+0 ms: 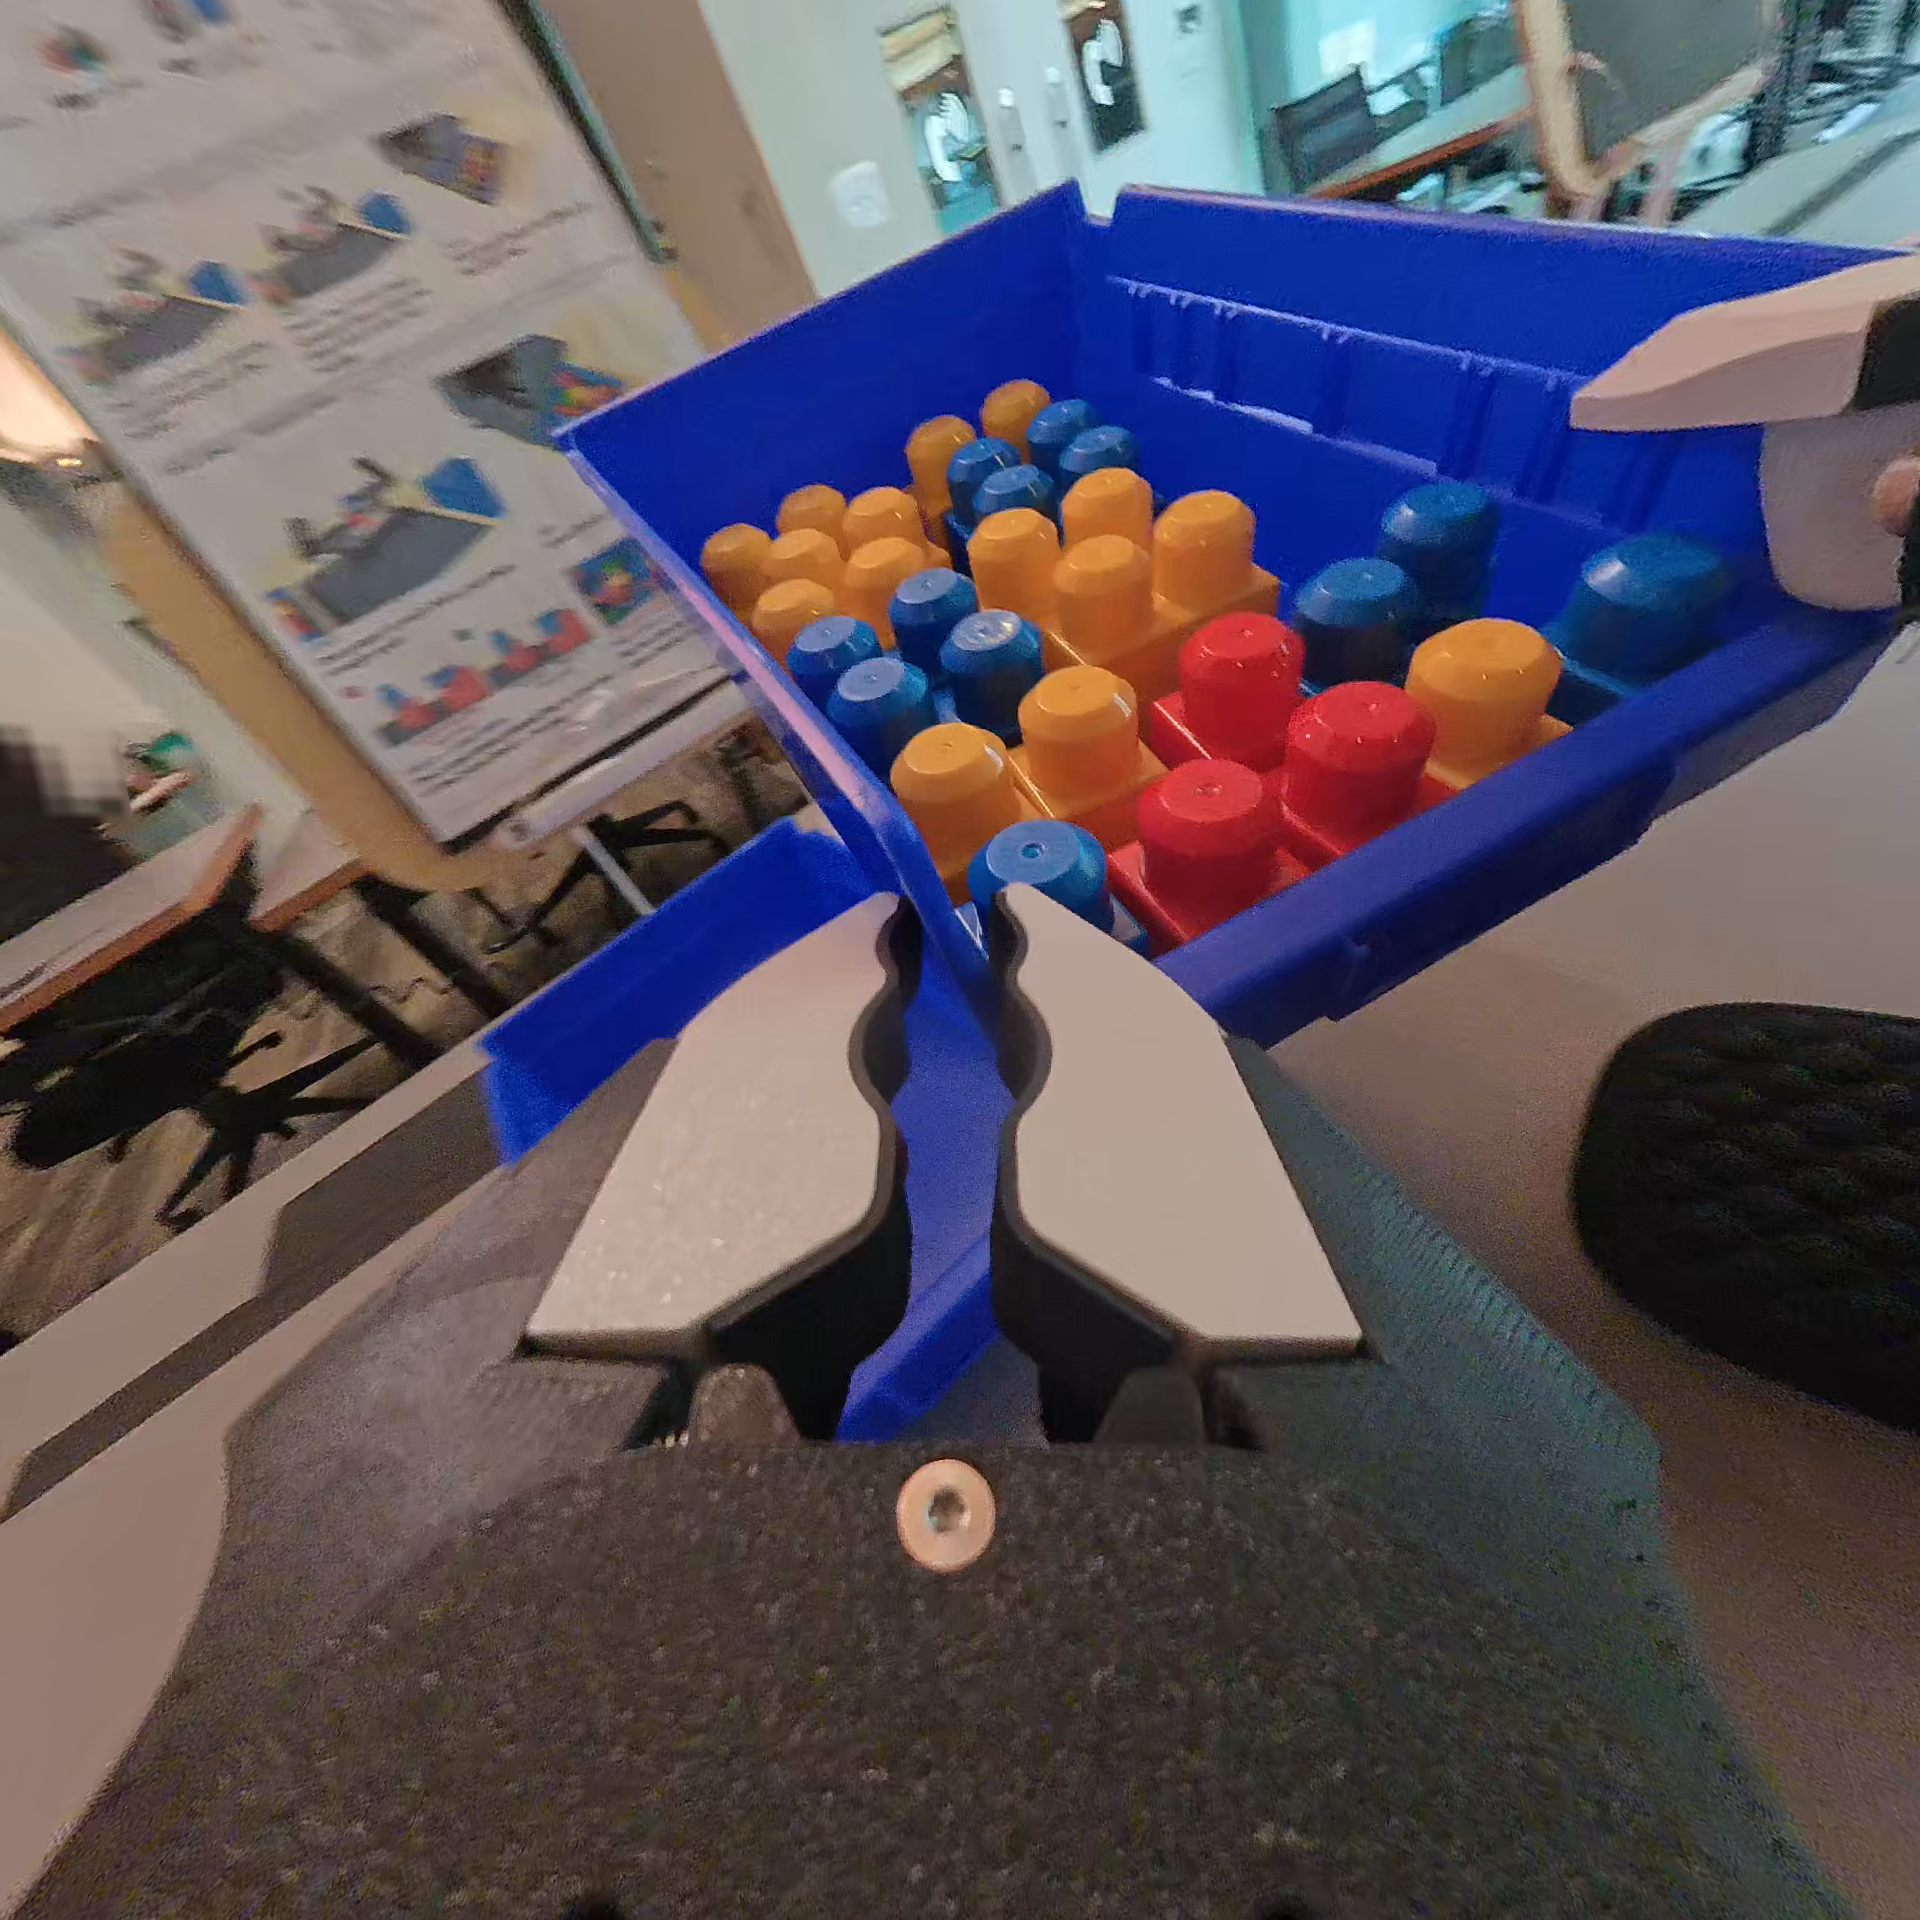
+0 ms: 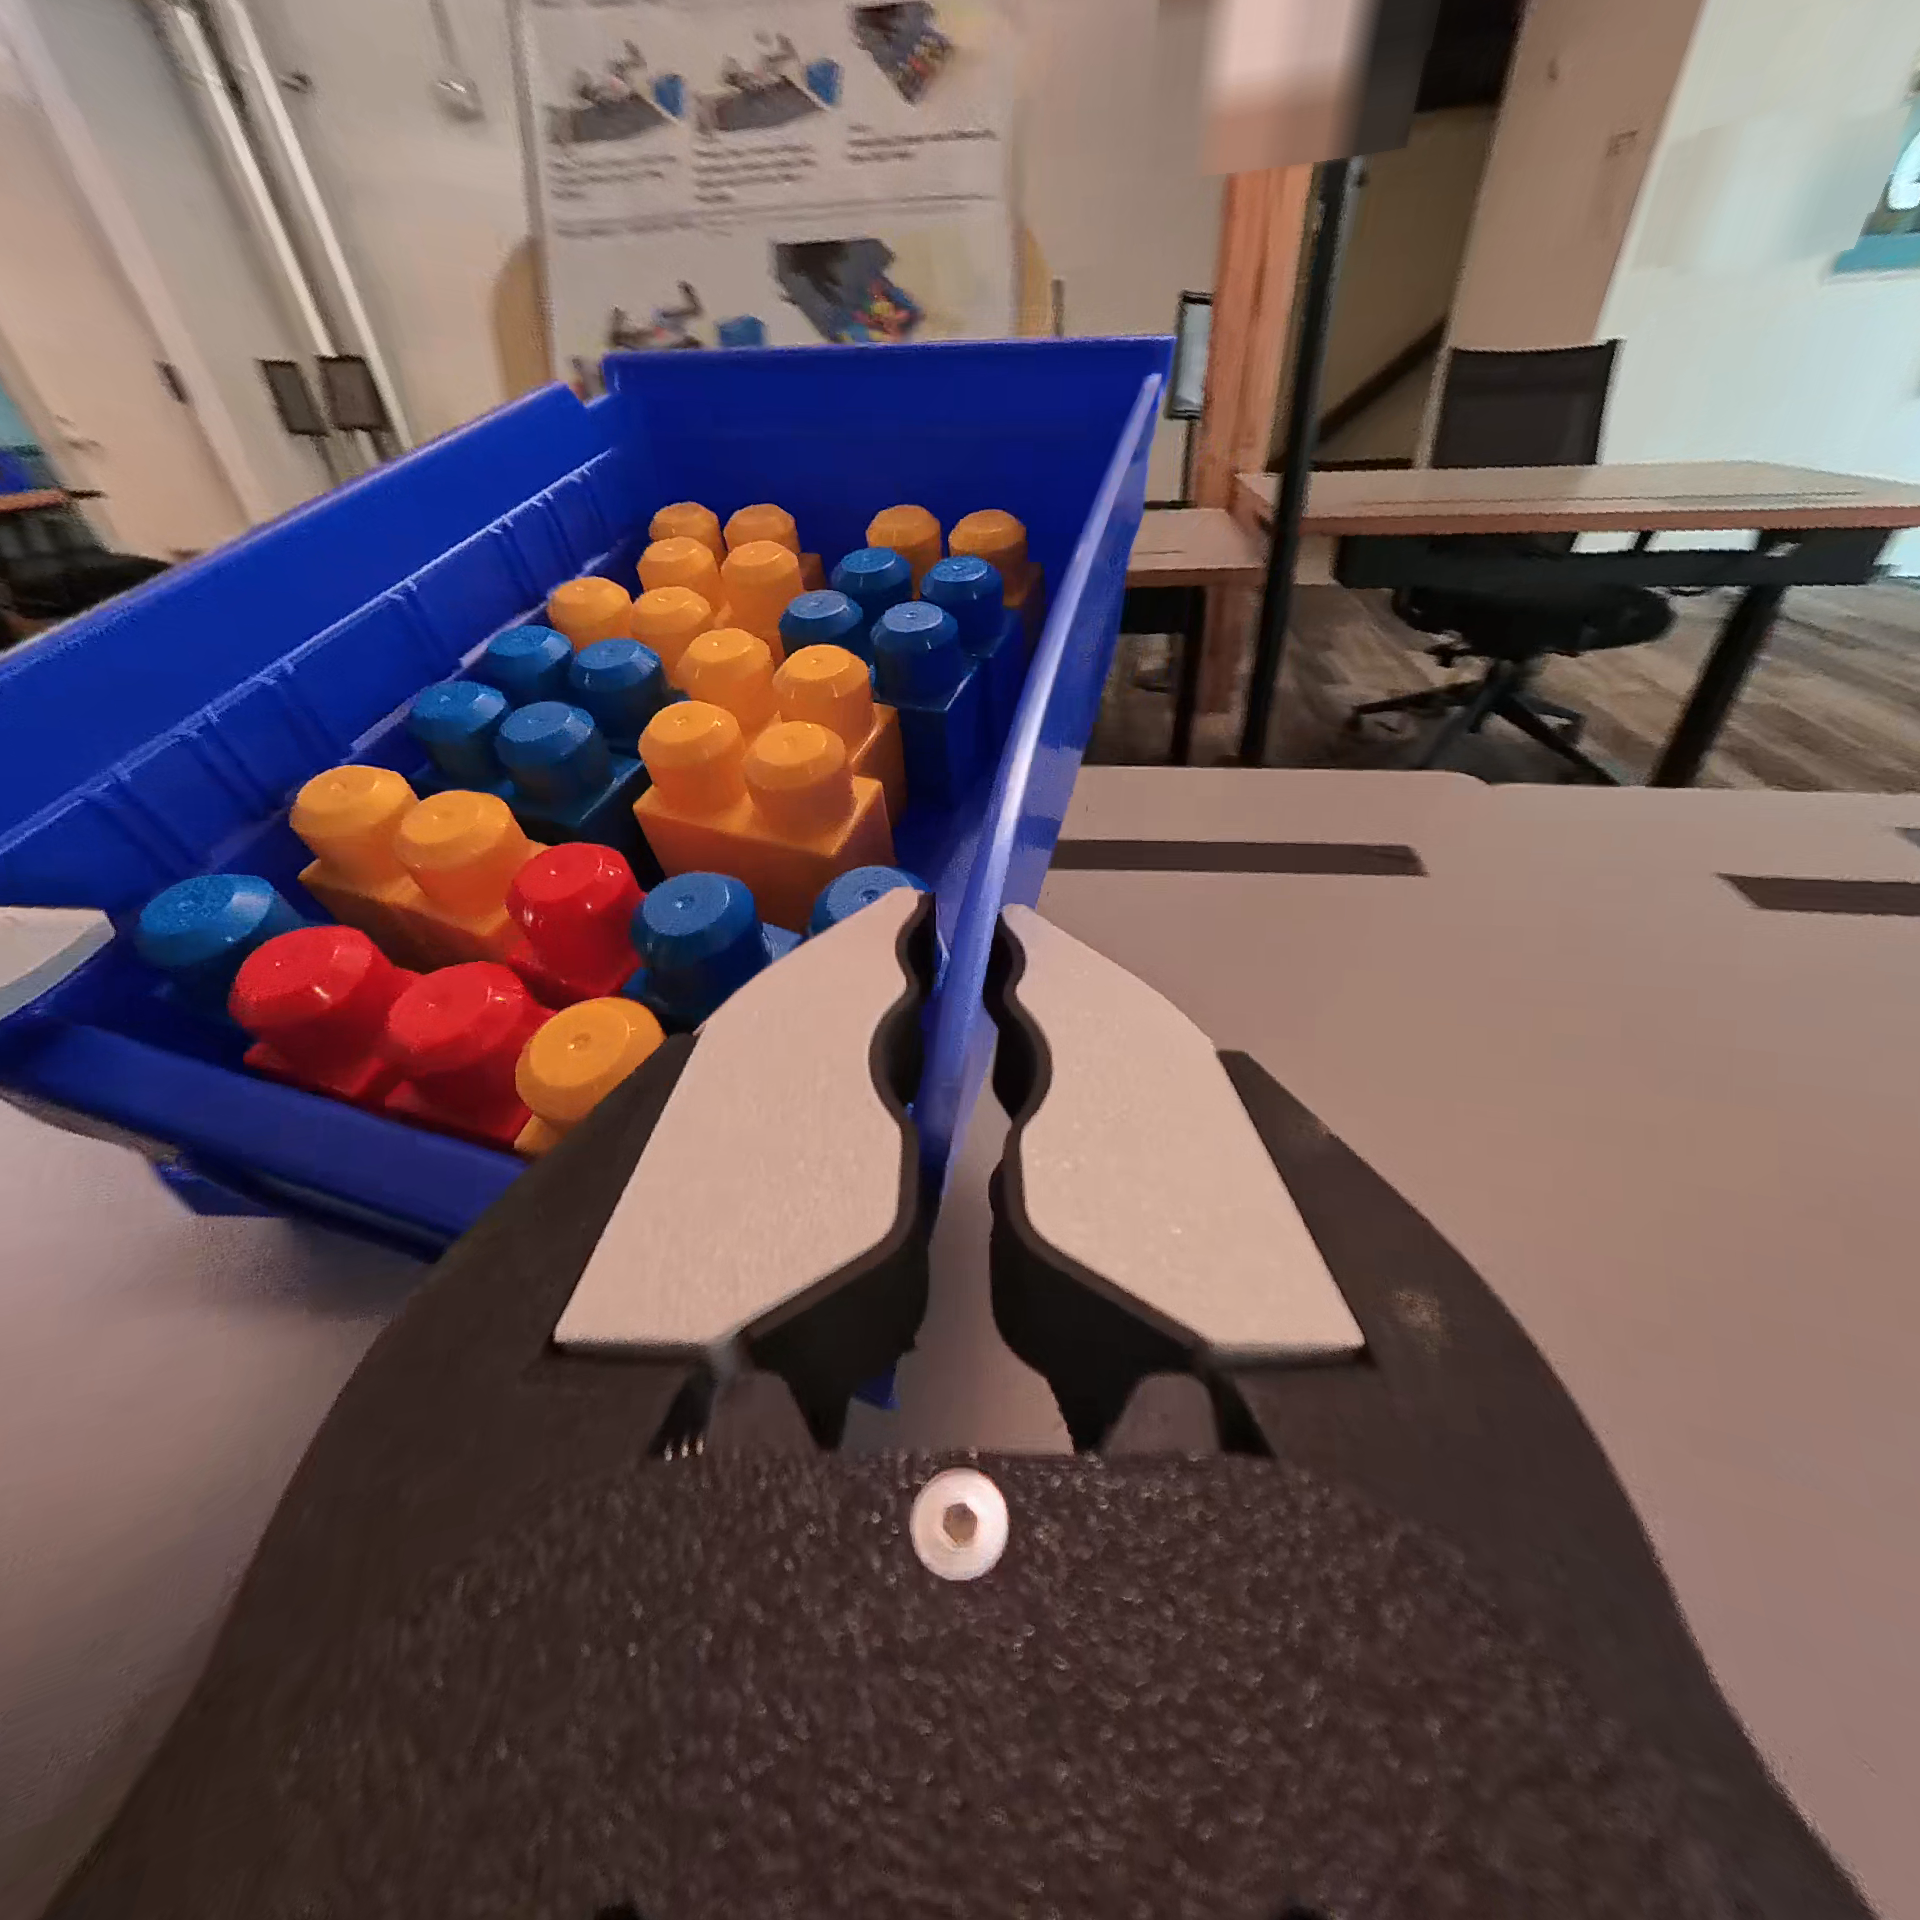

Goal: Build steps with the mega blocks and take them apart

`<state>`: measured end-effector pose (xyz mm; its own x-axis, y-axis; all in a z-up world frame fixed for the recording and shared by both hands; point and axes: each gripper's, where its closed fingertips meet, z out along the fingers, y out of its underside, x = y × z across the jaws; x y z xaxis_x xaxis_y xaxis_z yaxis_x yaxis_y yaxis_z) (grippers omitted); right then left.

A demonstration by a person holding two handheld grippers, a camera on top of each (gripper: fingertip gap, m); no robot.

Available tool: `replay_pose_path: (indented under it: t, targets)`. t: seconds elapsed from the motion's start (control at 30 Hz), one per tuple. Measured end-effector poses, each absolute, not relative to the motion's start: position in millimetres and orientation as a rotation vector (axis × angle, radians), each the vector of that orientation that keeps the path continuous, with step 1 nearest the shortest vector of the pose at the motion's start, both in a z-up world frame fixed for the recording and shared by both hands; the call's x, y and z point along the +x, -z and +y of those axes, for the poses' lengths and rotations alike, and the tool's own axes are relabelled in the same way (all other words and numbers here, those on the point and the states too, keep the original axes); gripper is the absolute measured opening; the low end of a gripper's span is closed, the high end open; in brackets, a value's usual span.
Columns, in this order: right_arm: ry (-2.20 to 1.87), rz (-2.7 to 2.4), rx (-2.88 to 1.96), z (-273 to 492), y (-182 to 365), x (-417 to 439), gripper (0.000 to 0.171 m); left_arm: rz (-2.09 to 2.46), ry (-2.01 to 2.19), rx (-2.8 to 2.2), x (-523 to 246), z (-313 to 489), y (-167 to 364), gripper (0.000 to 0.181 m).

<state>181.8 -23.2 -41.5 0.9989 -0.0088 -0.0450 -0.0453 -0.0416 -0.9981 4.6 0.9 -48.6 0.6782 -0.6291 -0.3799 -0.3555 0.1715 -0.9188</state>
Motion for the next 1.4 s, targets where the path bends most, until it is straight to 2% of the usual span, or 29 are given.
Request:
replay_pose_path:
  t: [0.37, 0.67, 1.0, 1.13, 1.4]
  targets:
    - [-0.256, -0.152, -1.620, 39, 23, 33, 0.011, 0.562, 0.024, -1.482, -146, 24, 16, 0.009]
    - [-0.375, -0.282, -1.676, 73, 49, -66, 0.013, 0.399, -0.094, -1.560, -243, 38, 39, 0.007]
    - [-0.515, -0.386, -1.731, 74, 75, -157, 0.019, 0.324, -0.153, -1.624, -329, 33, 60, 0.005]
    - [-0.547, -0.402, -1.764, 73, 93, -174, 0.020, 0.413, -0.148, -1.694, -346, 32, 82, 0.007]
    - [-0.542, -0.395, -1.877, 82, 153, -176, 0.027, 0.396, -0.068, -1.833, -351, 62, 161, 0.007]
